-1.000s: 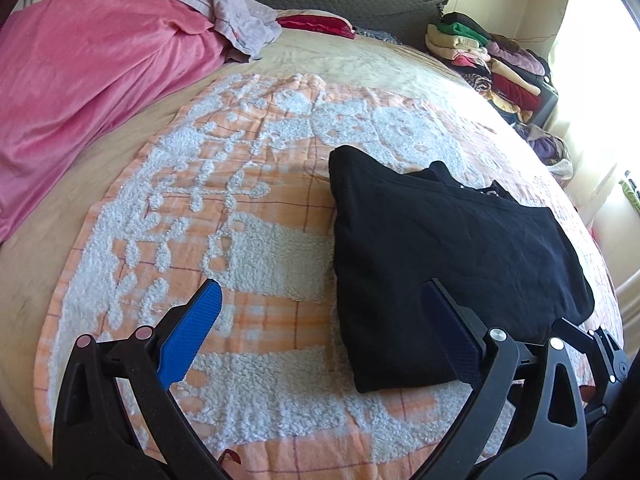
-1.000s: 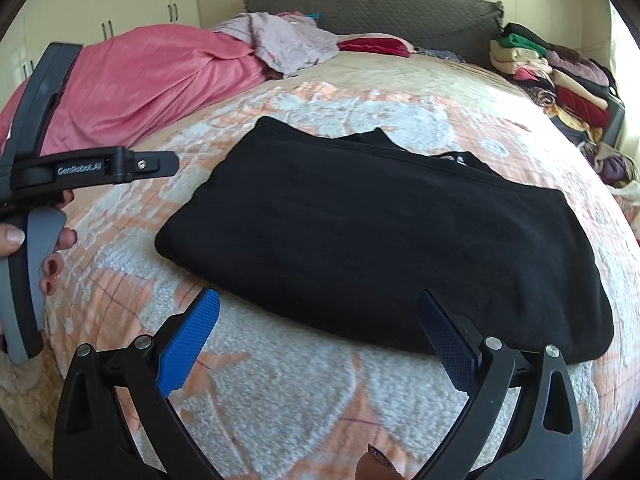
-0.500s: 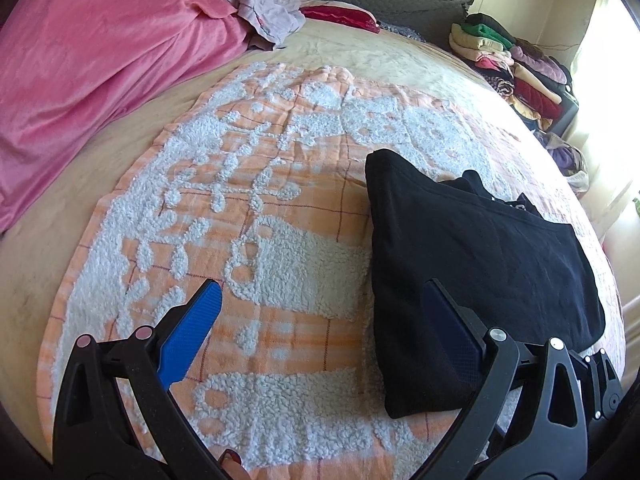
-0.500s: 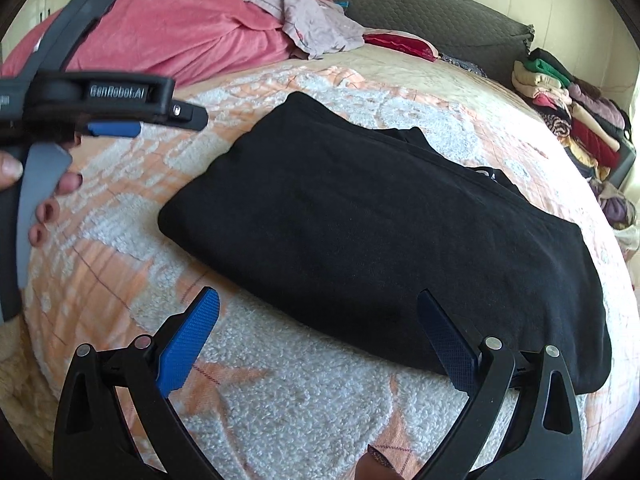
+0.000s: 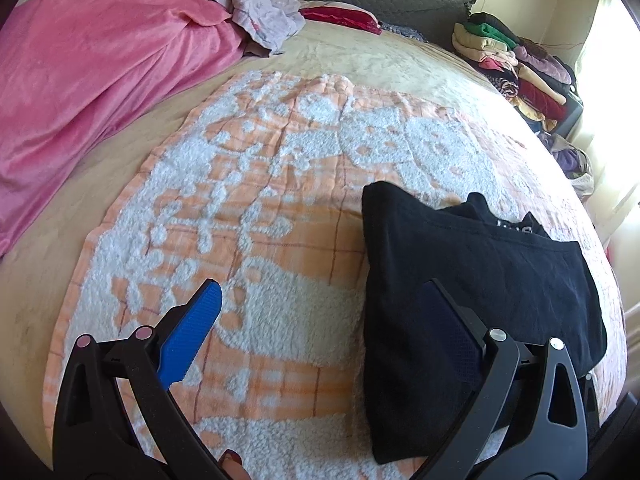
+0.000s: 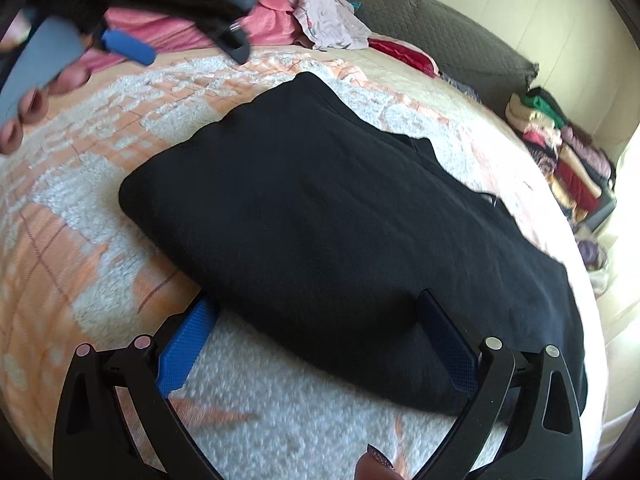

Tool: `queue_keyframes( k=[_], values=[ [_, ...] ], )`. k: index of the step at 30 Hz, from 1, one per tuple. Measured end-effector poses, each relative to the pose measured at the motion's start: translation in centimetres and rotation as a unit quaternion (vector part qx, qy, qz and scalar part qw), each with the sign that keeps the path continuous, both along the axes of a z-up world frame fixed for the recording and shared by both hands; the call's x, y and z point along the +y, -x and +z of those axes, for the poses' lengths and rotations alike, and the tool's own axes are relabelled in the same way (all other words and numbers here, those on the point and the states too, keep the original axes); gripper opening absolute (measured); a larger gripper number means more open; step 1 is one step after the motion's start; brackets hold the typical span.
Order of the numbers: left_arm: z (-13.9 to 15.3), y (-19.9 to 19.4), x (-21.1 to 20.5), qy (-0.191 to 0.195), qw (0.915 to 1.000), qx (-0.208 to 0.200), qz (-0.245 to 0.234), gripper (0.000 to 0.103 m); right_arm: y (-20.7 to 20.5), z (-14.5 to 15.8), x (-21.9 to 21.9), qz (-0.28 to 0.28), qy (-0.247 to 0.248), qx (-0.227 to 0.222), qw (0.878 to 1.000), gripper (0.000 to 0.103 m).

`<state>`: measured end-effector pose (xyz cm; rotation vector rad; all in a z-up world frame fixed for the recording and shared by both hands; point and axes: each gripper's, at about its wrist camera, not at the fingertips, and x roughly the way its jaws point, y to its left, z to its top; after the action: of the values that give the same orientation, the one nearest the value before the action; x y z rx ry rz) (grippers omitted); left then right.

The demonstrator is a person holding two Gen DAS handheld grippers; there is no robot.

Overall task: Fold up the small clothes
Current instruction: 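Move the open right tool to the sweatshirt's side edge, then grasp the sweatshirt side edge with the right tool and lift it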

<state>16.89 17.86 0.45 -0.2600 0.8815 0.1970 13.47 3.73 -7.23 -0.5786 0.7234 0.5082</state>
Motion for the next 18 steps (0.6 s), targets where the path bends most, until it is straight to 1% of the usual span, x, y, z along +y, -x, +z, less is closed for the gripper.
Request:
queue_keyframes(
  k=[6,8,12,13,14,16,18],
  values=[
    [0.5,-2.7,-0.7,-0.002,0.9999,0.005,-0.01,0.093,-1.1,-0.3,1.6,0.005,0.014,-0.023,1.0,0.098],
    [0.3,-3.5,-0.8,0.009,0.9999,0.005,-0.012,0.093,-1.3,-0.3,1.9,0.011,0.016,-0.034,0.999,0.098],
    [-0.2,-4.1,-0.8,0.034,0.9993,0.003,-0.017,0.093,-1.3,0.3,1.5,0.009,-0.001,-0.053,0.999,0.097],
    [-0.4,-4.2,-0.7,0.04,0.9991,0.003,-0.016,0.093,-1.2,0.5,1.3,0.01,-0.006,-0.057,0.998,0.09],
    [-0.5,-4.3,-0.7,0.046,0.9988,0.002,-0.015,0.093,-0.9,0.8,1.1,0.018,-0.016,-0.06,0.998,0.074],
    [-0.7,-4.3,-0.4,0.066,0.9977,-0.004,-0.016,0.093,-0.3,1.3,0.8,0.033,-0.034,-0.07,0.996,0.062],
    [-1.0,-4.4,-0.2,0.075,0.9971,-0.003,-0.018,0.093,0.0,1.5,0.6,0.037,-0.044,-0.074,0.996,0.048]
  ],
)
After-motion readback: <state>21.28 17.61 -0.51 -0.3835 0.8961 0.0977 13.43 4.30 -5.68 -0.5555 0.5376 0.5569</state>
